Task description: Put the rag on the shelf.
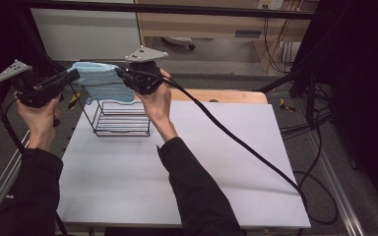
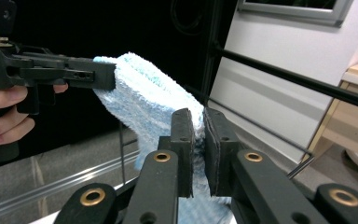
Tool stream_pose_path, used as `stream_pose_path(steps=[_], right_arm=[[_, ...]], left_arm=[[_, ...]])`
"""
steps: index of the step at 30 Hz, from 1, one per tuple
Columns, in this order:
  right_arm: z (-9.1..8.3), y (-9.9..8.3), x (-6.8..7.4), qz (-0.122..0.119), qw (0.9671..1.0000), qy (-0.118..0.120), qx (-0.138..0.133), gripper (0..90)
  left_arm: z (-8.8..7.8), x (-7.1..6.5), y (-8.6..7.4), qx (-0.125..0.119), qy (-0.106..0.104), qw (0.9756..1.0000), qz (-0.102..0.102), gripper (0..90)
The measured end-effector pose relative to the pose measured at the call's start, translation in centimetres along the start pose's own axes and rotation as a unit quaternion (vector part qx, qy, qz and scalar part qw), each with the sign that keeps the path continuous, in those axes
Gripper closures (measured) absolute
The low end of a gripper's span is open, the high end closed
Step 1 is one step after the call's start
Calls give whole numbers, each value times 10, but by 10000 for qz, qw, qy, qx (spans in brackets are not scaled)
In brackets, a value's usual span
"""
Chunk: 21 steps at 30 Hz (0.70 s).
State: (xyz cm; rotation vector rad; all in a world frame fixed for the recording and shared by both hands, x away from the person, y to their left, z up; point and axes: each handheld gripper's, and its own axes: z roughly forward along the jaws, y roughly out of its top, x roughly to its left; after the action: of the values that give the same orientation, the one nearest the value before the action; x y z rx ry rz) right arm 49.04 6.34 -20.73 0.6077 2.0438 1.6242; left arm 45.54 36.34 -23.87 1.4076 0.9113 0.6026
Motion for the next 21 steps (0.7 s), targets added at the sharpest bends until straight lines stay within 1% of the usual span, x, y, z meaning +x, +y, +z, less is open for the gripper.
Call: stream_pose_path(steps=[2,3,6,9,10,11,13,14,16,18,19,21], right_arm=[[-1,-2,0,49,9999,69,63,833],[-2,-3,0,77,9998,143,124,833],[-4,-5,2,51,9996,173,218,833],[-5,-9,2,30,9994,220,260,833],[-4,-9,3,39,9994,226,259,833],[-4,-11,3,32,9993,238,272,834],[-3,-12,4,39,9992,253,294,834],[-3,-13,4,2,9991,266,317,834],[-2,-14,6,-38,9991,261,334,834],[-2,-15,7,-88,9989,263,367,833],[-2,-16,7,-117,9989,258,377,833],[-2,-17,8,-181,9986,261,429,833]], left_arm=[[-3,-2,-2,56,24,10000,26,791],[-3,-3,-3,84,33,10000,31,789],[-6,-7,-7,169,57,9998,71,775],[-9,-9,-6,281,76,9996,10,747],[-11,-9,-5,325,90,9994,-20,730],[-14,-9,-2,369,127,9992,-115,712],[-19,-10,4,322,177,9991,-193,707],[-21,-10,7,310,207,9991,-201,706],[-23,-13,14,299,277,9990,-168,710],[-20,-17,21,396,371,9985,-114,737],[-17,-20,25,470,443,9979,-50,753],[-11,-24,29,588,513,9969,33,788]])
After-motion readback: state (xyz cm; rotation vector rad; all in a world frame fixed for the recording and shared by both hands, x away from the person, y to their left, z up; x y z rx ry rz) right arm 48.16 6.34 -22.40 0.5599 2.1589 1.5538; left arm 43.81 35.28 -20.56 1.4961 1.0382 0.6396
